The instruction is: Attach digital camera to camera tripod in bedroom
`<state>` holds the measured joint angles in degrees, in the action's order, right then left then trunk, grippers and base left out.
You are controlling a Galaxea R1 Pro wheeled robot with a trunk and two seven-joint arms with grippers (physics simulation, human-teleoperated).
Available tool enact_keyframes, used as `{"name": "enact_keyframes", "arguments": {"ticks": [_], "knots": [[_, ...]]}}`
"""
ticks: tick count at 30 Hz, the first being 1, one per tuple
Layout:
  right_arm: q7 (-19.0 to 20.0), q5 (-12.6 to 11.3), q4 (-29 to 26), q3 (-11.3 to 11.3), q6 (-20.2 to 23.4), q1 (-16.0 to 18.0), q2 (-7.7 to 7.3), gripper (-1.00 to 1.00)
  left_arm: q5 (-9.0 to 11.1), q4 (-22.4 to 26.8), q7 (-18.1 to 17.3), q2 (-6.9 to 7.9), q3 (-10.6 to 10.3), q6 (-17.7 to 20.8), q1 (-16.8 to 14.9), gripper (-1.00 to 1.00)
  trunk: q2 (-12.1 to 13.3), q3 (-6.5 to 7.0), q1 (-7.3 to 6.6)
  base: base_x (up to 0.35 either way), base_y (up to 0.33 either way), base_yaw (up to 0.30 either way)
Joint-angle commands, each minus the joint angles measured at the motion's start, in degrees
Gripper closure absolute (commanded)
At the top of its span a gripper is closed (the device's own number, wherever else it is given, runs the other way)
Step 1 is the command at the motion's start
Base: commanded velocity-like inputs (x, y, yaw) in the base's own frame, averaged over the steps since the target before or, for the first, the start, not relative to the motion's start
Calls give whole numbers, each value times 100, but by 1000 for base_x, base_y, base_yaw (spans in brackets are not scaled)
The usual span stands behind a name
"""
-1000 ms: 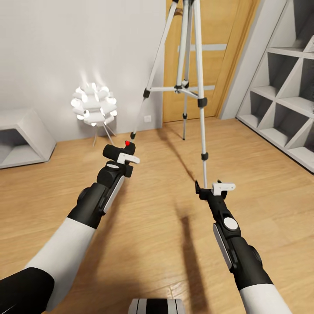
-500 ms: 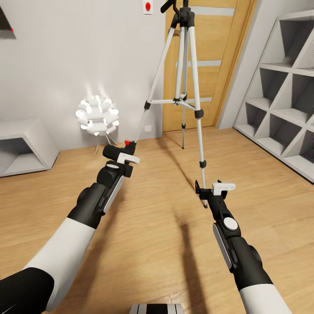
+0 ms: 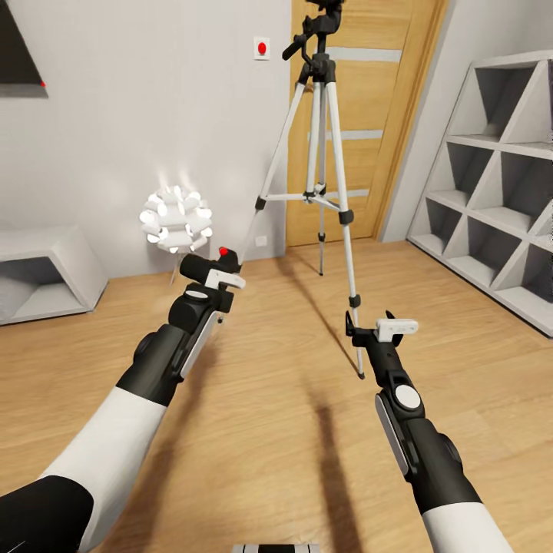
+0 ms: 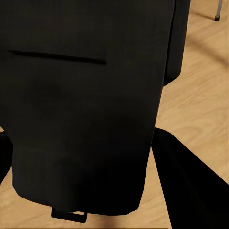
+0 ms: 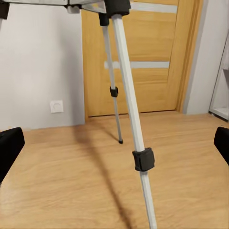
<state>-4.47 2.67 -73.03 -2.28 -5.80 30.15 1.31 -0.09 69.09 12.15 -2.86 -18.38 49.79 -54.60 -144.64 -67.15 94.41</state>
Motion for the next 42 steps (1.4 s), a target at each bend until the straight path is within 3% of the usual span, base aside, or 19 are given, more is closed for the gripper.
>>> {"name": "enact_keyframes", "arguments": {"ticks": [1, 4, 6, 10, 17, 25, 30, 36, 37, 38, 42], "knots": [[-38, 29, -2, -7, -25, -2, -3, -100, -17, 25, 7, 14, -8, 31, 81, 100, 0, 18, -3, 0, 0, 0], [-37, 30, -30, -6, -41, -6, -6, -100, -17, 46, 7, 54, -8, 26, 200, 100, 4, 85, -11, 0, 0, 0], [-35, 25, -82, -9, -53, -15, -2, -100, 18, 81, 6, 247, -8, 8, 276, 100, 7, 129, -16, 0, 0, 0], [-30, 23, -99, -9, -74, -22, 0, -100, 53, 164, 5, 441, -12, -4, 308, 100, 12, 218, -27, 0, 0, 0], [-28, 23, -219, -9, -120, -66, 1, -100, 78, 168, -3, 632, -16, -85, 393, 100, 21, 373, -45, 0, 0, 0], [-28, 23, -466, -9, -149, -347, 1, -100, 105, 141, -2, 760, -16, -574, 612, 100, 32, 550, -65, 0, 0, 0], [-28, 23, -505, -9, -165, -469, 1, -100, 291, 158, 1, 838, -16, -1004, 878, 100, 39, 661, -78, 0, 0, 0], [-28, 23, -509, -9, -167, -538, 1, -100, 356, 168, 6, 858, -16, -1387, 1134, 100, 47, 794, -94, 0, 0, 0], [-28, 23, -510, -9, -167, -564, 1, -100, 366, 168, 6, 881, -16, -1488, 1204, 100, 48, 816, -96, 0, 0, 0], [-28, 27, -510, -9, -167, -627, 1, -100, 404, 153, 7, 1004, -19, -1810, 1377, 100, 49, 838, -99, 0, 0, 0], [-28, 30, -510, -9, -167, -699, 1, -100, 544, 96, 7, 1153, -24, -2234, 1625, 100, 55, 927, -109, 0, 0, 0]]}}
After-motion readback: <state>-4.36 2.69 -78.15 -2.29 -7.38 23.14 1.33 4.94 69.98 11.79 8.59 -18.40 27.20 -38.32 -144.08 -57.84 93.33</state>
